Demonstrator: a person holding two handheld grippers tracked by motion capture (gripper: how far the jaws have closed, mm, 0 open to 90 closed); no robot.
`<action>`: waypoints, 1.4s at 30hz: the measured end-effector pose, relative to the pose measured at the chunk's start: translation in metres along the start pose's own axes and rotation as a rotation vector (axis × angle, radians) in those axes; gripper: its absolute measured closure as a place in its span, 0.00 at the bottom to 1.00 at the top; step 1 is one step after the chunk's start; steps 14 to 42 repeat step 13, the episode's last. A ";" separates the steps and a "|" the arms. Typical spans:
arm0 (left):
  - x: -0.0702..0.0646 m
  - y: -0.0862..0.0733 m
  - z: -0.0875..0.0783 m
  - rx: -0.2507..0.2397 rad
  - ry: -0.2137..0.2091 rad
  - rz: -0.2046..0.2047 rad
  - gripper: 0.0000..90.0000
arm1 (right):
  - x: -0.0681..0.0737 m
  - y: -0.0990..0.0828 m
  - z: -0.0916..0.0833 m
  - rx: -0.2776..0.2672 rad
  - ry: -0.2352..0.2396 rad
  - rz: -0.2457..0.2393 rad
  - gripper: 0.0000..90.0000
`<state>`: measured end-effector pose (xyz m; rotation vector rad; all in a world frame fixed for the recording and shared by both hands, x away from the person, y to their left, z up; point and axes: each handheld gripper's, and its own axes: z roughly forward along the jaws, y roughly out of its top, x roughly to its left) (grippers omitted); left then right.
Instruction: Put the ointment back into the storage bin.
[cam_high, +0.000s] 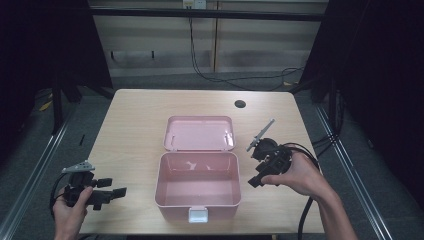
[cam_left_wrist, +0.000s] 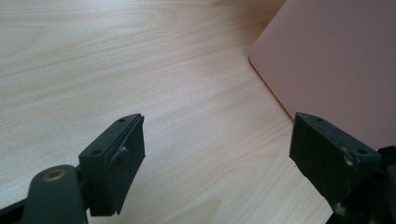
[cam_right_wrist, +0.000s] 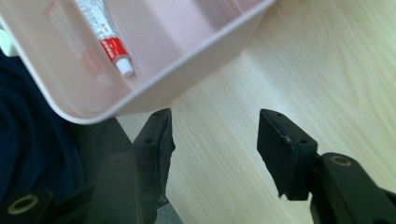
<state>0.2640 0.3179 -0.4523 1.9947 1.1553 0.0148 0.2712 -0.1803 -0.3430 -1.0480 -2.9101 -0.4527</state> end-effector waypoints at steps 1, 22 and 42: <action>0.000 0.000 0.000 0.000 -0.002 -0.004 0.20 | -0.004 -0.006 0.005 -0.006 0.002 0.018 0.51; 0.000 0.000 0.000 0.001 -0.005 -0.006 0.20 | -0.017 -0.036 0.037 -0.030 -0.024 0.144 0.50; 0.000 0.000 0.000 0.001 -0.005 -0.006 0.20 | -0.017 -0.036 0.037 -0.030 -0.024 0.144 0.50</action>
